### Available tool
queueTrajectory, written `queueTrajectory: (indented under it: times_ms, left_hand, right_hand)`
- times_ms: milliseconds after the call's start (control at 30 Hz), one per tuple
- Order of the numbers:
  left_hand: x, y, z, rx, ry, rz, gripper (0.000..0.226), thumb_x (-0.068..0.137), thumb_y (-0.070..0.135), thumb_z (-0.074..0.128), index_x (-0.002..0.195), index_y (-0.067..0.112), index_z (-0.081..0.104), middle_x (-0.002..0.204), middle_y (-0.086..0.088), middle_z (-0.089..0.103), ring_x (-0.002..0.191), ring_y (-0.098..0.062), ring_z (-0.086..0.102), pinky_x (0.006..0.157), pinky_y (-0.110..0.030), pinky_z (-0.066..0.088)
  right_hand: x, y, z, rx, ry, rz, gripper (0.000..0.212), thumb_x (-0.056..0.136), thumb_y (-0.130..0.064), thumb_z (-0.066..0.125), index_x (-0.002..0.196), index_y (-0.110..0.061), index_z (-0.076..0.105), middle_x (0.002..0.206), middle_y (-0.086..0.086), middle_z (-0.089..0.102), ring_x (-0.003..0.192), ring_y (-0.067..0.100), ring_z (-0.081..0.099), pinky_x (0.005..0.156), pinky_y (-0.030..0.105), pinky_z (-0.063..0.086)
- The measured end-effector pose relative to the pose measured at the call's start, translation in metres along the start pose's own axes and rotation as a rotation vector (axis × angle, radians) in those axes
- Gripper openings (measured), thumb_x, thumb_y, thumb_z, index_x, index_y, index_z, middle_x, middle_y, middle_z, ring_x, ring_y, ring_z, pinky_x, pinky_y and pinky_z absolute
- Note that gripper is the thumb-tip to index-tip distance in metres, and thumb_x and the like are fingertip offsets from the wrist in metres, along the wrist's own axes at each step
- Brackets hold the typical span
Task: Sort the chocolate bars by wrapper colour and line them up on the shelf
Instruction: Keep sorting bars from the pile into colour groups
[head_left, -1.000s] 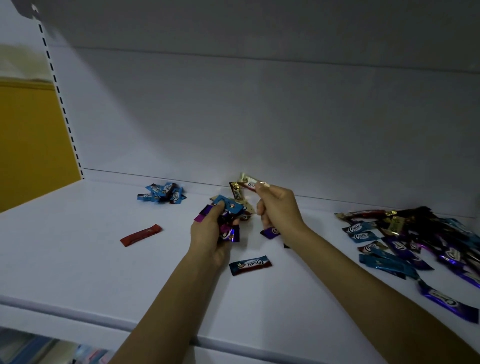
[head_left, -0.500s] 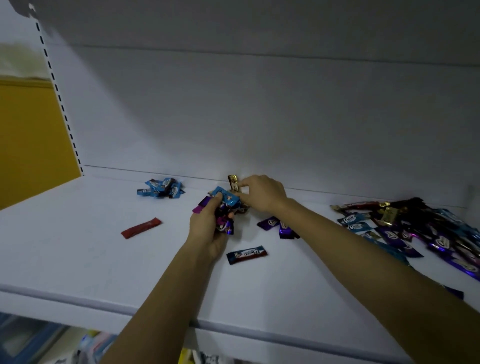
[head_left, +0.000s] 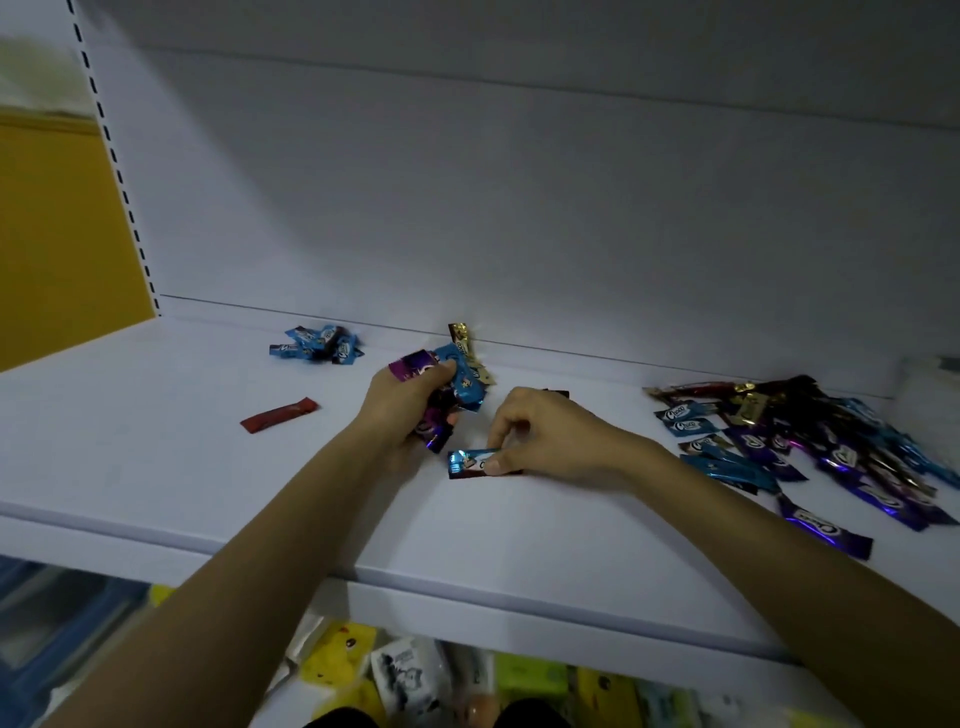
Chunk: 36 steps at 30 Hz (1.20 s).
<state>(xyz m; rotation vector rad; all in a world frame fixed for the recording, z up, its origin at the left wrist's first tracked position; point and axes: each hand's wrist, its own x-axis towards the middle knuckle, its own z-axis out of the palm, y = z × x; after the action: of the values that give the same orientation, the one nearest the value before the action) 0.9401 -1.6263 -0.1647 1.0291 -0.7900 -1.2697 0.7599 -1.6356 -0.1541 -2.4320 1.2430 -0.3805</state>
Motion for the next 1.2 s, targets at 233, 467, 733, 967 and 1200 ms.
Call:
queueTrajectory:
  times_ms: [233,467,733,967,1200]
  left_hand:
    - [-0.005,0.051,-0.065,0.142,0.138,0.235,0.007,0.087,0.014,0.067,0.092,0.011,0.062,0.071,-0.006,0.071,0.052,-0.012,0.067,0.042,-0.023,0.050]
    - [-0.019,0.052,-0.133,0.290,0.215,0.318,0.005,0.088,0.010,0.064,0.092,0.013,0.063,0.078,-0.005,0.074,0.065,-0.017,0.072,0.046,-0.025,0.054]
    - [-0.009,0.042,-0.152,0.194,0.253,0.287,0.013,0.086,0.017,0.068,0.097,0.012,0.065,0.081,-0.008,0.075,0.068,-0.022,0.072,0.039,-0.024,0.046]
    - [-0.005,0.045,-0.160,0.149,0.200,0.309,0.010,0.088,0.015,0.066,0.098,0.014,0.064,0.084,-0.005,0.075,0.076,-0.023,0.073,0.058,-0.035,0.060]
    - [-0.004,0.042,-0.161,0.338,0.223,0.431,0.007,0.089,0.012,0.066,0.096,0.010,0.065,0.086,-0.013,0.071,0.072,-0.023,0.070,0.061,-0.034,0.057]
  right_hand:
    - [0.027,-0.021,0.006,0.305,0.198,0.097,0.006,0.082,-0.019,0.072,0.087,-0.021,0.070,0.076,-0.001,0.067,0.055,0.005,0.055,0.047,0.020,0.042]
    - [0.102,-0.062,0.031,0.687,0.321,0.160,0.020,0.089,0.007,0.054,0.081,-0.012,0.051,0.071,0.008,0.062,0.048,0.008,0.063,0.046,0.021,0.050]
    - [0.197,-0.085,0.059,0.621,0.418,0.258,0.026,0.089,-0.003,0.054,0.076,-0.023,0.065,0.090,0.007,0.070,0.068,0.015,0.067,0.058,0.027,0.053]
    - [0.218,-0.103,0.065,0.521,0.352,0.146,0.010,0.089,-0.027,0.063,0.095,-0.020,0.068,0.104,0.003,0.066,0.085,0.017,0.064,0.069,0.030,0.054]
    - [0.172,-0.106,0.069,0.864,-0.163,-0.061,0.021,0.074,-0.036,0.078,0.086,-0.019,0.076,0.084,-0.004,0.070,0.063,0.009,0.057,0.051,0.020,0.042]
